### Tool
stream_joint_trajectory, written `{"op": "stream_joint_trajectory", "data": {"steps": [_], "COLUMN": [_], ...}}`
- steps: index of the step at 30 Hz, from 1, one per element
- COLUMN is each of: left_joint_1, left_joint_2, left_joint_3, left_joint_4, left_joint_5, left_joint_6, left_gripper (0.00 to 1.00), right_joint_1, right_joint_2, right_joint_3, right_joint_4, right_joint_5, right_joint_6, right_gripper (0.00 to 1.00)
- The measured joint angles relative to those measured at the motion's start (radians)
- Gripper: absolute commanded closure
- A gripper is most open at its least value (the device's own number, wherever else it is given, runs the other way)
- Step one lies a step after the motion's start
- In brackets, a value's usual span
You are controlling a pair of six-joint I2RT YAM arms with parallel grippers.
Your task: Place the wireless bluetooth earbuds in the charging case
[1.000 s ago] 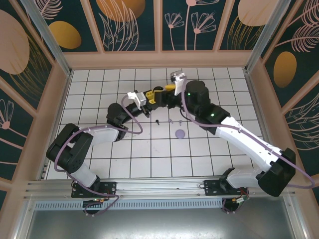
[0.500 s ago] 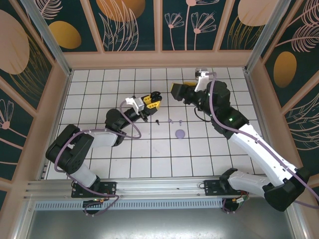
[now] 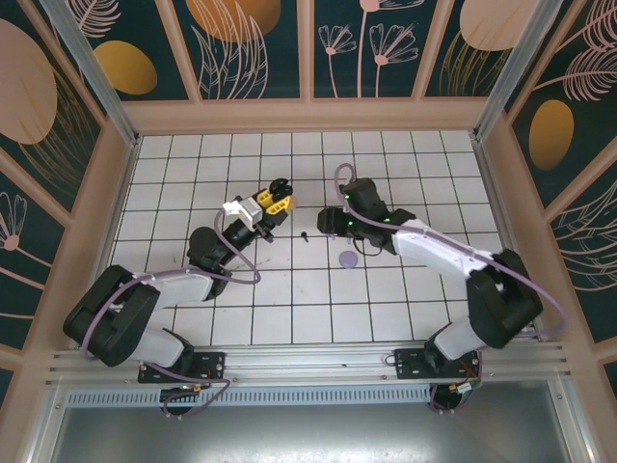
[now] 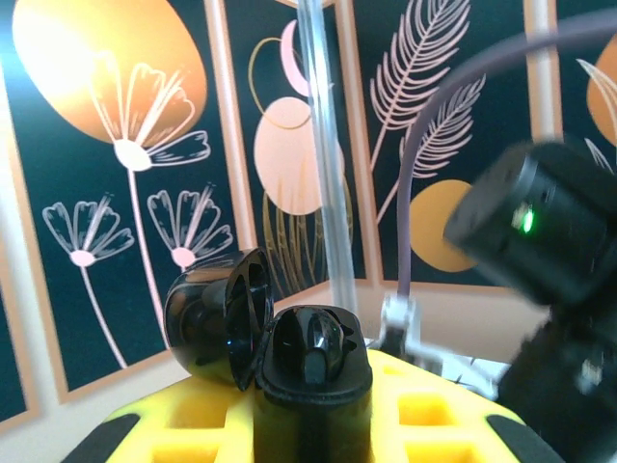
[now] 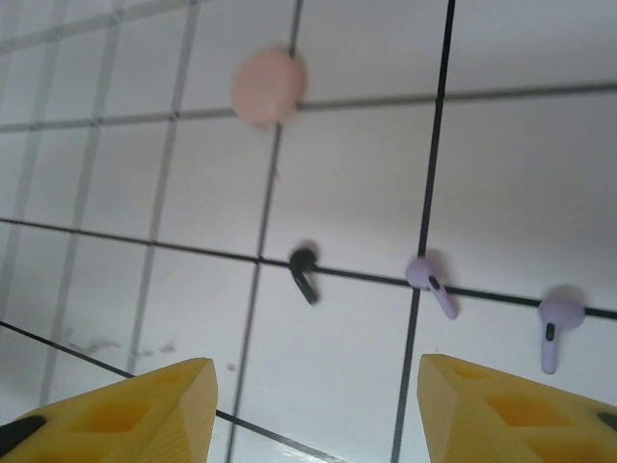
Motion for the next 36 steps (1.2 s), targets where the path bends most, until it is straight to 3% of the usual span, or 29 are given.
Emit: {"op": "stream_joint_trajectory", "data": {"steps": [8,16,36], "left_joint_1": [0.052,0.085,0.117], "left_joint_2": [-0.046,-0.099,-0.146], "left_joint_3": [-0.031,-0.058,-0.079], "left_joint_4": [-0.027,-0.029,-0.037], "left_joint_5": [-0.085,-0.122,-0.136], "left_joint_6": [0.000,-0.008,-0.008], "left_gripper": [1.00,1.00,1.00], "right_joint_1": [0.065,0.100,0.128], "right_joint_2": [0.280,0.449,0.594], "right_joint_3": [0.211,0.370,0.530], "right_joint_4": [-0.108,-0.193,-0.286], "right_joint_5": [0.049,0.123,0.196], "right_joint_6": [-0.034,-0.062,-0.110], "right_gripper": [0.51,0.54,0.63]}}
